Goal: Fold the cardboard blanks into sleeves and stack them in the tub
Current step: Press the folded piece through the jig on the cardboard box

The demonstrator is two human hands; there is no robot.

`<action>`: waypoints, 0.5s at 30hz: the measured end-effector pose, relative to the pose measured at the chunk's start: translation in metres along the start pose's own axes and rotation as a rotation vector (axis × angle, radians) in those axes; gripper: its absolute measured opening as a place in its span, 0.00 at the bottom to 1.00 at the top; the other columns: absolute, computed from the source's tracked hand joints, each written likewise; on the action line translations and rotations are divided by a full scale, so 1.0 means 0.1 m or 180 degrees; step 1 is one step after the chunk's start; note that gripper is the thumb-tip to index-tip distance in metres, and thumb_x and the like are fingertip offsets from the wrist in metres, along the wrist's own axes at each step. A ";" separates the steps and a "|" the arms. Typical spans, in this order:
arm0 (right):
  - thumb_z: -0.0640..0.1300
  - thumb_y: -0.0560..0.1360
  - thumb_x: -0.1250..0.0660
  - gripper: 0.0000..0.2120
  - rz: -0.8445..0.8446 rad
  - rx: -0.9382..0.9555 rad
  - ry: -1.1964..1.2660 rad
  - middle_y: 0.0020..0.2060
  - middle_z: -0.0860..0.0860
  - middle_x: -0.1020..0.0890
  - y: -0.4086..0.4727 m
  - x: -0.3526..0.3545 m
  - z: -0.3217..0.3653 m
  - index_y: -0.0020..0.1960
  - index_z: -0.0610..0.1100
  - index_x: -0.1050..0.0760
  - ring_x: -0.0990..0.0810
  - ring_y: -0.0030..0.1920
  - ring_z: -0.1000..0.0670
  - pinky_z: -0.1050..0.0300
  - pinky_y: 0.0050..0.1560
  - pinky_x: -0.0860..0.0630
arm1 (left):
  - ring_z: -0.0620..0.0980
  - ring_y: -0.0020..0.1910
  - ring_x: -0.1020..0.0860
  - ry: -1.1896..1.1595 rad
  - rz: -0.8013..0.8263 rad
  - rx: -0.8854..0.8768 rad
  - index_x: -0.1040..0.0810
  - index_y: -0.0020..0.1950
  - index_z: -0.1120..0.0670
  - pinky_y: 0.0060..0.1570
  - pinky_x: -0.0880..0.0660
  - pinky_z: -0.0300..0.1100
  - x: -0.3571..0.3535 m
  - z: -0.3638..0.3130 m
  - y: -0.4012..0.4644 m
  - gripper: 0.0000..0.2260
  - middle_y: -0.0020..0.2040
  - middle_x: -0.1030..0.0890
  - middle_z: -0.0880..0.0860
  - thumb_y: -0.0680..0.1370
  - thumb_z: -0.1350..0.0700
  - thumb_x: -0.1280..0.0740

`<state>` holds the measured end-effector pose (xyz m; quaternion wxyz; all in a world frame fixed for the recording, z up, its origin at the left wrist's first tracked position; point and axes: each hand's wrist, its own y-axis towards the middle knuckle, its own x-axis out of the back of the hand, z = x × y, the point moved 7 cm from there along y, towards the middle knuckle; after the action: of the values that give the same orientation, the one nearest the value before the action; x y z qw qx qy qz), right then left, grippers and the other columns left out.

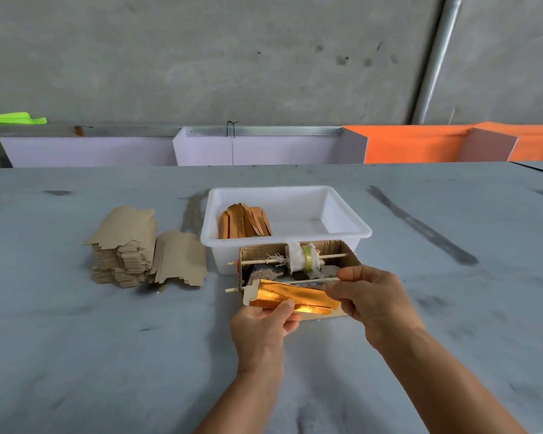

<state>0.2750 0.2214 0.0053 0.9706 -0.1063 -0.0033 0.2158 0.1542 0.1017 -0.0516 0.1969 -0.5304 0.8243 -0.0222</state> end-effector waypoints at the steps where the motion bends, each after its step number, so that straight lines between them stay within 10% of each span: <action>1: 0.26 0.65 0.27 0.12 -0.0003 0.0008 0.0001 0.32 0.46 0.23 -0.01 0.00 -0.01 0.36 0.41 0.26 0.25 0.26 0.53 0.67 0.22 0.30 | 0.51 0.29 0.19 -0.0012 0.0007 -0.0001 0.20 0.36 0.63 0.29 0.22 0.36 0.00 0.00 0.00 0.04 0.29 0.18 0.57 0.70 0.67 0.27; 15: 0.27 0.66 0.27 0.11 -0.0072 0.0170 -0.0089 0.30 0.45 0.22 -0.04 0.00 -0.15 0.34 0.40 0.24 0.25 0.31 0.50 0.61 0.31 0.28 | 0.49 0.24 0.21 -0.0151 0.0151 -0.0113 0.23 0.35 0.64 0.27 0.23 0.36 -0.01 -0.06 -0.09 0.06 0.26 0.20 0.56 0.70 0.69 0.28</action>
<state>0.2778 0.2152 -0.0084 0.9754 -0.0773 -0.0123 0.2063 0.1605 0.0975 -0.0437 0.2074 -0.5145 0.8320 0.0097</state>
